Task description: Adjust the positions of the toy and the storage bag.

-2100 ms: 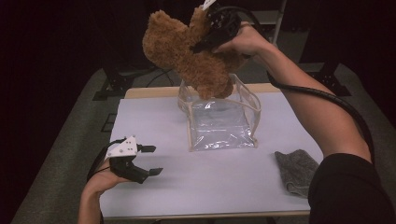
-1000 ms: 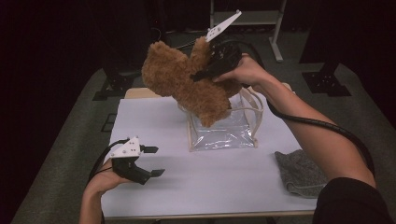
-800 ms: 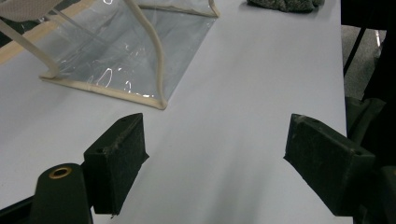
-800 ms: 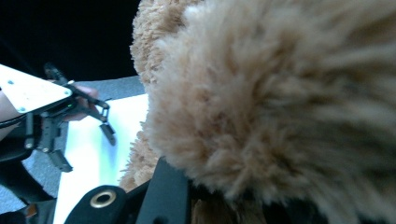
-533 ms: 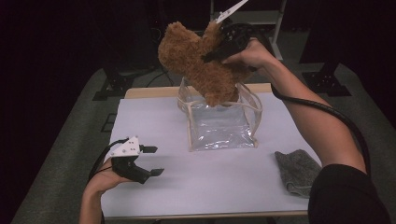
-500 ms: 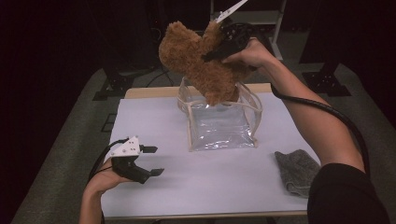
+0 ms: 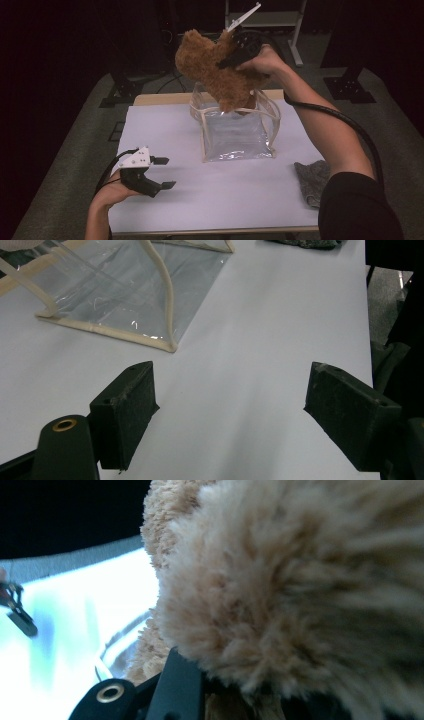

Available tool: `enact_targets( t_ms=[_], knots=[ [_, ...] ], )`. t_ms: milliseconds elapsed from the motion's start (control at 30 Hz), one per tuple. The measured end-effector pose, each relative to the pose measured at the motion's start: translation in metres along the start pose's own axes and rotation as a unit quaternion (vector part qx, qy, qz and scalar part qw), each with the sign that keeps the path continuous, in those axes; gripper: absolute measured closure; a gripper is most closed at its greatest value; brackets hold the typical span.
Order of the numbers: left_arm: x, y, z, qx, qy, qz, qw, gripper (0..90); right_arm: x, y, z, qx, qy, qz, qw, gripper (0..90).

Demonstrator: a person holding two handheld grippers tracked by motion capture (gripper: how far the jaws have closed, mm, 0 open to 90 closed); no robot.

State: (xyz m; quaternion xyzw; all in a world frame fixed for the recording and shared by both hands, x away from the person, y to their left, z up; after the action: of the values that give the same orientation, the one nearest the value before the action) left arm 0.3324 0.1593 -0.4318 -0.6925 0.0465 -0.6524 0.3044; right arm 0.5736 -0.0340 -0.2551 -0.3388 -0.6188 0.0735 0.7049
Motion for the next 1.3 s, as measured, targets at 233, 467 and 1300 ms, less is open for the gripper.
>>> enact_targets(
  t_ms=[233, 467, 1300],
  knots=[
    [0.003, 0.000, -0.003, -0.002, 0.005, -0.001, 1.0000, 19.2, -0.024, 0.010, 0.019, 0.022, 0.007, 0.008, 0.9997, 76.5],
    [0.003, 0.000, -0.005, -0.005, 0.010, 0.000, 0.9999, 19.2, -0.048, 0.007, 0.028, 0.016, 0.007, 0.026, 0.9995, 76.6],
    [0.003, 0.000, -0.009, -0.010, 0.011, 0.003, 0.9999, 19.1, -0.100, 0.010, 0.032, -0.018, 0.021, 0.077, 0.9966, 77.7]
  ],
)
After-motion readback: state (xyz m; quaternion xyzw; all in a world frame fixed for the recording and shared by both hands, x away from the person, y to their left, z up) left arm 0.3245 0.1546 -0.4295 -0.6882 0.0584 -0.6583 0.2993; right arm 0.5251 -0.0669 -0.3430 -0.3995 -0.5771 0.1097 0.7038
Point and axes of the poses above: each handheld gripper's, and its own axes: y roughly forward along the jaws, x roughly out of its top, z roughly to its left, the point moved 10 cm from there along y, roughly forward along the jaws, and after that the axes turned 6 degrees about -z, right-handed, at the moved point
